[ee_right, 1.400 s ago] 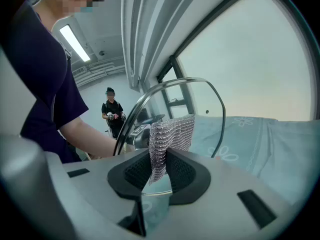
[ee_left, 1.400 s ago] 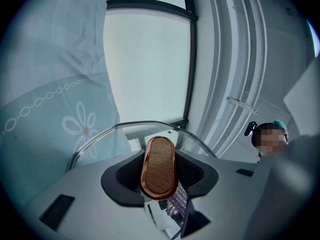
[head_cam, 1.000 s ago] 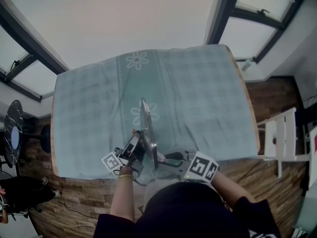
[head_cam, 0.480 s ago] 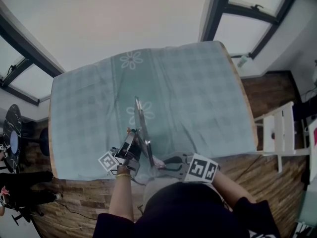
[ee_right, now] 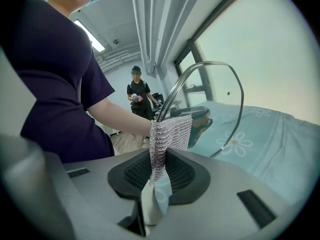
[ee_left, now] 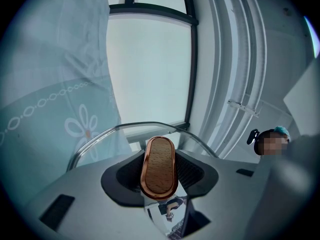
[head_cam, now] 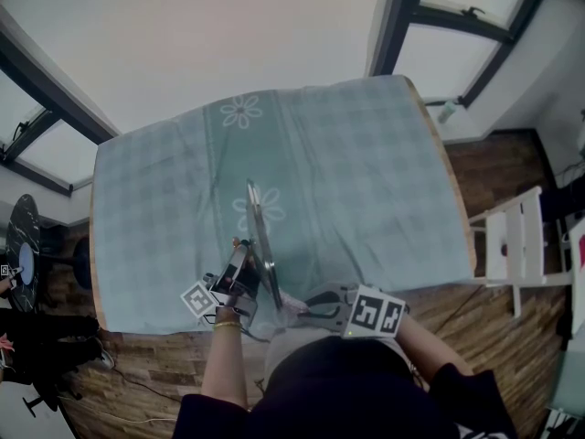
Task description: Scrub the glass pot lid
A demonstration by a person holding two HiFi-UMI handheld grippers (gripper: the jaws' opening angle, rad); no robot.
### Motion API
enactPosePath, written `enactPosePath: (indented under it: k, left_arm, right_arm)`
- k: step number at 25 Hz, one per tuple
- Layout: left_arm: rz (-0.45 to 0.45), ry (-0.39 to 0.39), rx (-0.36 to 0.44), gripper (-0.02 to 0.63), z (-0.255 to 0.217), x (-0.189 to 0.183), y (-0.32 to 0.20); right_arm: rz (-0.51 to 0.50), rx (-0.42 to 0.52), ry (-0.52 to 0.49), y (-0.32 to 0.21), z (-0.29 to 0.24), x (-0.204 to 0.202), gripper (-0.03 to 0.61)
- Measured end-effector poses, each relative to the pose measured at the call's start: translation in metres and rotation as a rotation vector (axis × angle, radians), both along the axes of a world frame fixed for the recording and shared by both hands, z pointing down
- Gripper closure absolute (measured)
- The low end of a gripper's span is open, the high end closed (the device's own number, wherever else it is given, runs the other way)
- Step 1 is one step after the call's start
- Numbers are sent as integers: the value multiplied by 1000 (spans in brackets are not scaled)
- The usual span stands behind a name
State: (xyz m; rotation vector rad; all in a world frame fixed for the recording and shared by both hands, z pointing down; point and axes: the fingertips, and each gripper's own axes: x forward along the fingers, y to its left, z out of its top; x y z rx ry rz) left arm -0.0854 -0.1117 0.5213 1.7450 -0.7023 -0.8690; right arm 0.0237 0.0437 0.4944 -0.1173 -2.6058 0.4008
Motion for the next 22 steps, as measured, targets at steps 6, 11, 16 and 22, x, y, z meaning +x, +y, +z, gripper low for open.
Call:
enactPosePath:
  k: [6,11,16,22]
  left_arm:
    - [6,-1,3,445,0,1,0]
    - [18,-7,3,443,0,3,1]
    - [17,3,-2,443,1,2,1]
    - [21,2,3,443,2,1,2]
  right_arm:
    - [65,23,41,-23,6,19,505]
    - [136,35,45,-47,6,24,505]
    - [199,61,49,-70,10,20,505]
    - [292,96,44,-103,15,10,505]
